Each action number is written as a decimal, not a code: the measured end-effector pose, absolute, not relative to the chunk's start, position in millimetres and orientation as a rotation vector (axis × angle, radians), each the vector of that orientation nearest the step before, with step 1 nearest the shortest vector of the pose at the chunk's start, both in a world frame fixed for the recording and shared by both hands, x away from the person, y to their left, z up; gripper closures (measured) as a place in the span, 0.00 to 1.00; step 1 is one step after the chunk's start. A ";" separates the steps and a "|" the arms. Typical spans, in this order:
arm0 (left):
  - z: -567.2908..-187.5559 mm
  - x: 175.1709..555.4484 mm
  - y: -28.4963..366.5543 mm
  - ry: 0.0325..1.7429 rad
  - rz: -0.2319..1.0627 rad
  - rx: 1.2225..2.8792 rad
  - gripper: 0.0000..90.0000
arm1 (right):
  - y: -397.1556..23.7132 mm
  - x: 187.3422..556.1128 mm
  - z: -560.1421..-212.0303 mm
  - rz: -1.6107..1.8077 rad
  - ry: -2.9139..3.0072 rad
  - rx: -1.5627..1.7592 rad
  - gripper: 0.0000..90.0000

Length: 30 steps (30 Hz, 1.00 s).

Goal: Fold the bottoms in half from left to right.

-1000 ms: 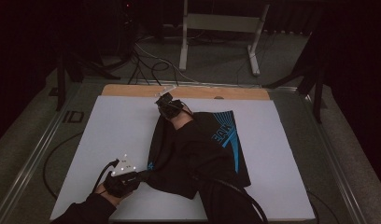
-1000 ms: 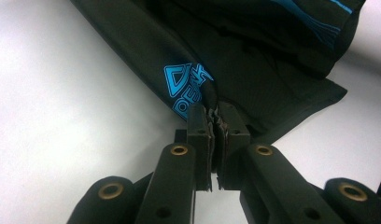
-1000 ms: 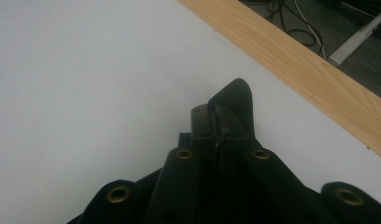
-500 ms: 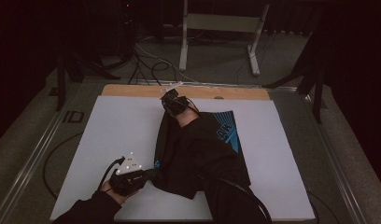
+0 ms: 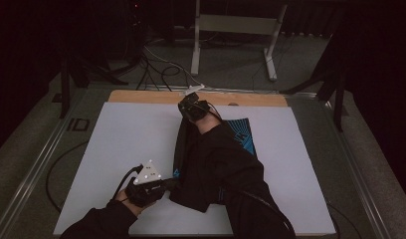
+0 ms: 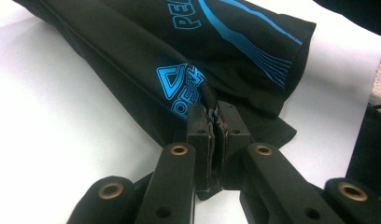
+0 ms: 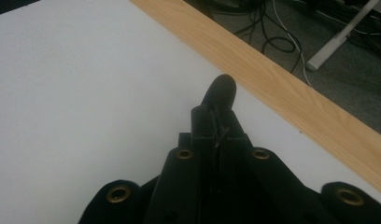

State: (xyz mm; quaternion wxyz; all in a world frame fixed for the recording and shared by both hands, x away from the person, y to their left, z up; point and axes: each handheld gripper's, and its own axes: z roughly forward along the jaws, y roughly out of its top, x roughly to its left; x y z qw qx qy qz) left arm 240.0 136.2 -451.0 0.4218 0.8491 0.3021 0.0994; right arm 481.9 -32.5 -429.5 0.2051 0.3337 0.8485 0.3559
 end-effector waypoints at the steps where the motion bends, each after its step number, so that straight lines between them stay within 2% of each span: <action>1: -450.1 240.1 135.4 0.749 0.250 2.132 0.95 | -34.3 481.7 -428.6 0.990 2.362 0.934 0.98; 30: -428.4 247.3 97.6 0.626 0.248 2.160 0.95 | -89.5 475.3 -404.4 0.997 2.294 0.966 0.98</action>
